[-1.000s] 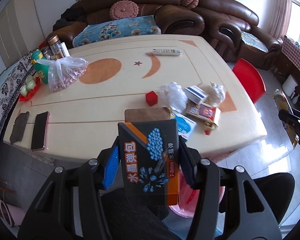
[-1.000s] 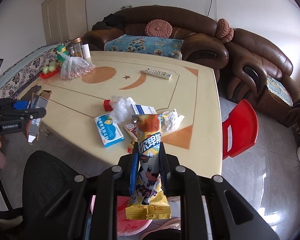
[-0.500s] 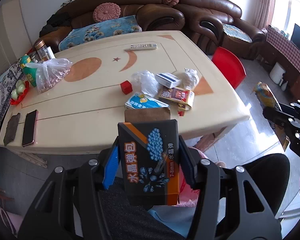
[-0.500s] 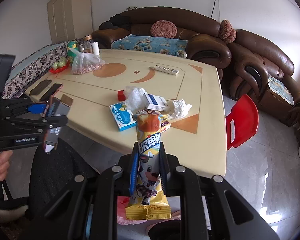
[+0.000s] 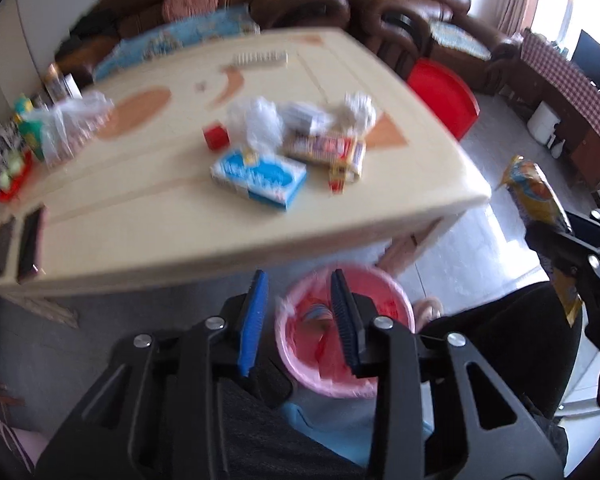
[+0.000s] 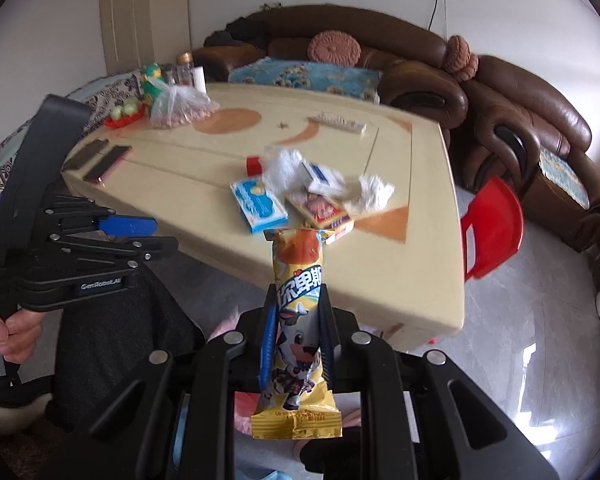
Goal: Collect trash
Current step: 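Drop the box and wrapper into the pink bin, opening both tools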
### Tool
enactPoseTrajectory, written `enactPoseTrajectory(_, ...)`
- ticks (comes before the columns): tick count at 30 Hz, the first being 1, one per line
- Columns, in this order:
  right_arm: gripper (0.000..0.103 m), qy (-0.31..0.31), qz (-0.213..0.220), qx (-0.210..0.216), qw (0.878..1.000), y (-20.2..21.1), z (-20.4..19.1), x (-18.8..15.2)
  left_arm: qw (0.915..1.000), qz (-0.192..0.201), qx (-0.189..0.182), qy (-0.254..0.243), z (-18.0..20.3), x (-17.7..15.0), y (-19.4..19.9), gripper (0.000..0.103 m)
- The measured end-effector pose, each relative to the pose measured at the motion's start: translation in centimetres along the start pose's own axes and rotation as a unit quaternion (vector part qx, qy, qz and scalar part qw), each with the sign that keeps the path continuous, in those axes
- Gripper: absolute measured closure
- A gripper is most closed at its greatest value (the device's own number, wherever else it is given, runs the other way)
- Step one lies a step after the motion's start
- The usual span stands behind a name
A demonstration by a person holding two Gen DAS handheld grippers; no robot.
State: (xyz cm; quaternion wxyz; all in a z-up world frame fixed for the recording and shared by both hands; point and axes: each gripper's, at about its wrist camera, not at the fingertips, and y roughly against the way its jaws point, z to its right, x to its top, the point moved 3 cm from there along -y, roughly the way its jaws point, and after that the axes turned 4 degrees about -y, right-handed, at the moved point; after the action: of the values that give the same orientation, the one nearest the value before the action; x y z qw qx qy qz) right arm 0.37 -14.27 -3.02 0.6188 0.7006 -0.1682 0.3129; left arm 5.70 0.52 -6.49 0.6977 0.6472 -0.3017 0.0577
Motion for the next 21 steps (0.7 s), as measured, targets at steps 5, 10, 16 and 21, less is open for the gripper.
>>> enactPoseTrajectory(5,0.084,-0.027,-0.063,0.028,0.997,-6.9,-0.5,-4.4,0.9978,-0.059,-0.031,0.004,0.5,-2.4,-5.9,0.069)
enactPoseTrajectory(10,0.084,-0.043,-0.117,0.029,0.992,-14.3,-0.3,-7.9,0.9945,-0.101,-0.028,0.002,1.3,-4.9,-11.6,0.069)
enactPoseTrajectory(16,0.084,-0.061,-0.178,0.038,0.981,-21.2,0.1,-11.6,0.9818,-0.178,-0.064,0.016,2.5,-8.0,-18.4,0.069)
enactPoseTrajectory(21,0.084,-0.054,-0.209,0.043,0.975,-24.0,0.2,-13.1,0.9754,-0.213,-0.051,0.019,2.2,-9.4,-21.4,0.069)
